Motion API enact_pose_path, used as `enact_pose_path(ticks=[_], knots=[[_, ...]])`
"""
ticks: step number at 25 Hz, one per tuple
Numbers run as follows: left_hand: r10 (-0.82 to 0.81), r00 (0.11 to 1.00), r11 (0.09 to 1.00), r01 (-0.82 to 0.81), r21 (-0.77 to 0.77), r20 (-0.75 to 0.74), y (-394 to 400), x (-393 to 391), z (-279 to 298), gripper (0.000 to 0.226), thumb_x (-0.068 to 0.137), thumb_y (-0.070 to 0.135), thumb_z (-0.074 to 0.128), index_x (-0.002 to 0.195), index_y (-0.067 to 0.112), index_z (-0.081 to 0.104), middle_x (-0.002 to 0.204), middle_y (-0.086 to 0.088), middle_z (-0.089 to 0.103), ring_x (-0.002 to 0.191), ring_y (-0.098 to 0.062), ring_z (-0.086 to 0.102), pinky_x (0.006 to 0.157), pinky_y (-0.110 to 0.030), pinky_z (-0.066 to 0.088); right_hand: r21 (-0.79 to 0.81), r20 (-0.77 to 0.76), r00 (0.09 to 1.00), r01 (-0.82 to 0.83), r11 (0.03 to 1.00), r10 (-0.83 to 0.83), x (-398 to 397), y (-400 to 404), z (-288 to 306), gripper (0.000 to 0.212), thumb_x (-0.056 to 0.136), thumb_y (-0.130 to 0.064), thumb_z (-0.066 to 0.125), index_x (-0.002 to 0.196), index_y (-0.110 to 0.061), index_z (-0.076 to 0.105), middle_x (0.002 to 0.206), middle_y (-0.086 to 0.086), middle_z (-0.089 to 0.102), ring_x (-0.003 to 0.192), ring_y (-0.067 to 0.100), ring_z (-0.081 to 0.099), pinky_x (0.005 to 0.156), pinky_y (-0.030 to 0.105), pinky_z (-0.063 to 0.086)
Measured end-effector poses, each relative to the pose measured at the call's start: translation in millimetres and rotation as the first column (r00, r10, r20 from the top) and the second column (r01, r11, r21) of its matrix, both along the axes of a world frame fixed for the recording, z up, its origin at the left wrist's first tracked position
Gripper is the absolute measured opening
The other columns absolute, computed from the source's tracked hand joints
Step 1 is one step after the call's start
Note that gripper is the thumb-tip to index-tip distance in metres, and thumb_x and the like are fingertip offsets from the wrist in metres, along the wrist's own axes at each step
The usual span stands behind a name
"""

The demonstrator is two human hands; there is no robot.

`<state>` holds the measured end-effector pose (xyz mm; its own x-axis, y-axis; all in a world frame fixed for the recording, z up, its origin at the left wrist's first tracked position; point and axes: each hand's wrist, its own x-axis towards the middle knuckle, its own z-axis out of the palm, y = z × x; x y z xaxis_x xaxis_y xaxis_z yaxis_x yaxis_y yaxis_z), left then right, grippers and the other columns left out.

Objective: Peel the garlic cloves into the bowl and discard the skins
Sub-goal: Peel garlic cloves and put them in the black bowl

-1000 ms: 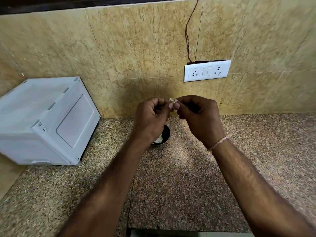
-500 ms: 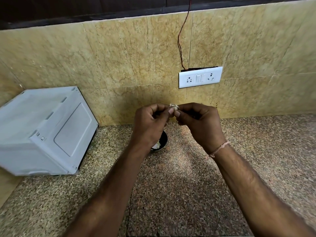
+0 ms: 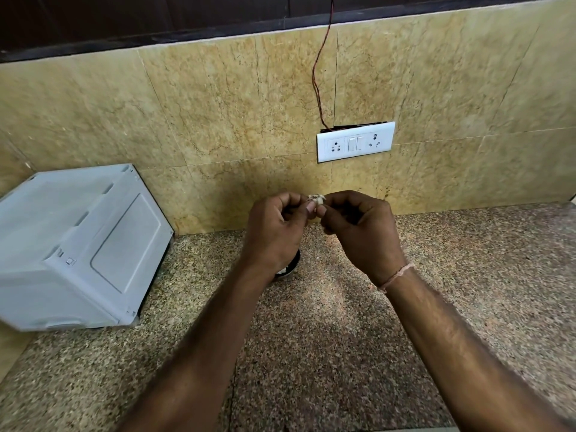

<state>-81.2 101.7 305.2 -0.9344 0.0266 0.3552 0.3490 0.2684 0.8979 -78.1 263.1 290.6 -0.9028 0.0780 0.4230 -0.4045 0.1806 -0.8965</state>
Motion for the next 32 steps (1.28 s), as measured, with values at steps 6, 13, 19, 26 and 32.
enact_pose_path(ticks=[6, 13, 19, 26, 32], knots=[[-0.049, 0.988, 0.977, 0.017, 0.212, 0.144, -2.7, -0.9, -7.3, 0.008, 0.097, 0.017, 0.074, 0.093, 0.023, 0.077, 0.084, 0.001, 0.079, 0.08, -0.012, 0.073, 0.068, -0.025, 0.06, -0.266, 0.131, 0.977, -0.13, 0.955, 0.169, 1.7, -3.1, -3.8, 0.014, 0.095, -0.002, 0.07, 0.107, 0.004, 0.071, 0.084, 0.004, 0.076, 0.074, 0.014, 0.069, 0.07, 0.027, 0.059], [-0.127, 0.956, 0.928, 0.02, 0.372, 0.266, -18.8, 5.2, -30.5, 0.008, 0.099, 0.014, 0.07, 0.102, 0.009, 0.076, 0.086, -0.006, 0.077, 0.077, -0.014, 0.07, 0.066, -0.024, 0.06, -0.594, 0.301, 0.855, -0.178, 0.784, 0.423, -0.9, -13.9, -19.1, 0.014, 0.098, -0.005, 0.063, 0.11, 0.0, 0.069, 0.084, 0.007, 0.074, 0.073, 0.014, 0.066, 0.071, 0.026, 0.056], [0.021, 0.877, 0.926, -0.199, 0.322, 0.481, -50.9, 19.5, -100.5, 0.01, 0.1, 0.018, 0.071, 0.1, 0.009, 0.075, 0.084, -0.004, 0.079, 0.074, -0.015, 0.074, 0.065, -0.029, 0.062, -0.544, 0.52, 0.72, -0.136, 0.828, 0.46, -3.0, -42.7, -81.8, 0.009, 0.096, -0.004, 0.067, 0.091, -0.01, 0.071, 0.08, 0.006, 0.072, 0.069, 0.015, 0.066, 0.067, 0.027, 0.057], [0.166, 0.634, 0.839, -0.493, 0.229, 0.756, -94.2, 70.5, -201.2, 0.011, 0.101, 0.016, 0.069, 0.094, 0.008, 0.071, 0.077, -0.006, 0.077, 0.064, -0.015, 0.074, 0.058, -0.027, 0.061, -0.257, 0.778, 0.539, -0.196, 0.946, 0.323, 12.0, -82.5, -197.0, 0.006, 0.091, -0.01, 0.077, 0.089, -0.009, 0.072, 0.084, 0.012, 0.07, 0.068, 0.018, 0.061, 0.062, 0.029, 0.054], [0.2, 0.491, 0.759, -0.625, 0.183, 0.848, -112.8, 110.5, -243.4, 0.017, 0.102, 0.016, 0.068, 0.087, 0.008, 0.07, 0.071, -0.007, 0.073, 0.055, -0.013, 0.067, 0.051, -0.025, 0.057, 0.15, 0.758, 0.633, -0.402, 0.903, 0.156, 15.5, -109.5, -254.8, 0.01, 0.081, -0.022, 0.088, 0.082, -0.023, 0.078, 0.074, -0.004, 0.073, 0.069, 0.01, 0.066, 0.065, 0.024, 0.054]])
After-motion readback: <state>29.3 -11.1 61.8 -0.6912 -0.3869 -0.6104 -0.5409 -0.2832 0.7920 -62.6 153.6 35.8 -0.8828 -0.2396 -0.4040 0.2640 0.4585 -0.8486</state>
